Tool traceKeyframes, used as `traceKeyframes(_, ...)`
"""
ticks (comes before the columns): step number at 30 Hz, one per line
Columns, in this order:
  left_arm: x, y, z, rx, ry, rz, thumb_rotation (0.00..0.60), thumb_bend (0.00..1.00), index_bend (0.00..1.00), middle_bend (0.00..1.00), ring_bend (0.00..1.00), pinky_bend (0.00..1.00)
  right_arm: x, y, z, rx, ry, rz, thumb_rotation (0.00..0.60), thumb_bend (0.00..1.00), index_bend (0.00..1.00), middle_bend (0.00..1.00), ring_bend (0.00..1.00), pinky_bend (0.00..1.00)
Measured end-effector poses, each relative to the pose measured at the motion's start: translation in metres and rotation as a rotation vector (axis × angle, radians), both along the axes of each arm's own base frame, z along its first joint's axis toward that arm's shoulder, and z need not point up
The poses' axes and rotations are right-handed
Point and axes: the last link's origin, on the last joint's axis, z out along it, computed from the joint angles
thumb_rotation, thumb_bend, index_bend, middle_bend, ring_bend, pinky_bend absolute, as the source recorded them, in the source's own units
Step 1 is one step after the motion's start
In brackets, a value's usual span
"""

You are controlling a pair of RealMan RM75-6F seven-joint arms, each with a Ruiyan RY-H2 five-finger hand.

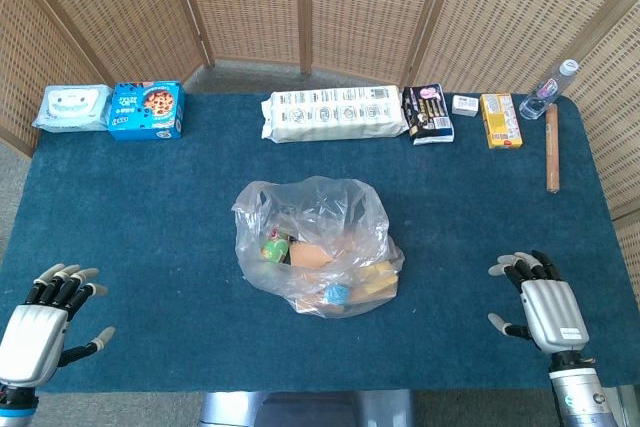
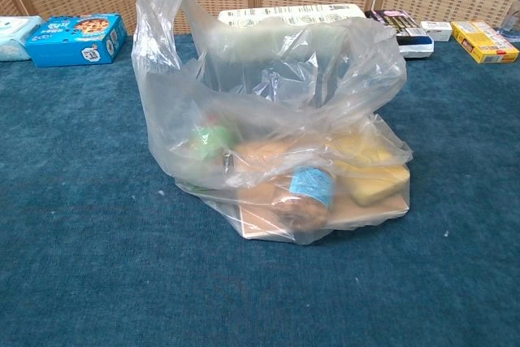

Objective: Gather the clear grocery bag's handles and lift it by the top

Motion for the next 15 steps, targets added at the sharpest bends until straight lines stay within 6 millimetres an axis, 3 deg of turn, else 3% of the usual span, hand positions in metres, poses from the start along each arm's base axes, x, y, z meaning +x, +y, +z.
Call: traceKeyframes(15,0.0026,-0.0040,0.0061,0.019,-0.015,-0.012,0.412,0.18,0.36,0.26,0.17,0.14,0.0005,0.0026,0.0009,-0.002,-0.014,0.012,0.600,0.20,0.32,0.24,0.18,0.09)
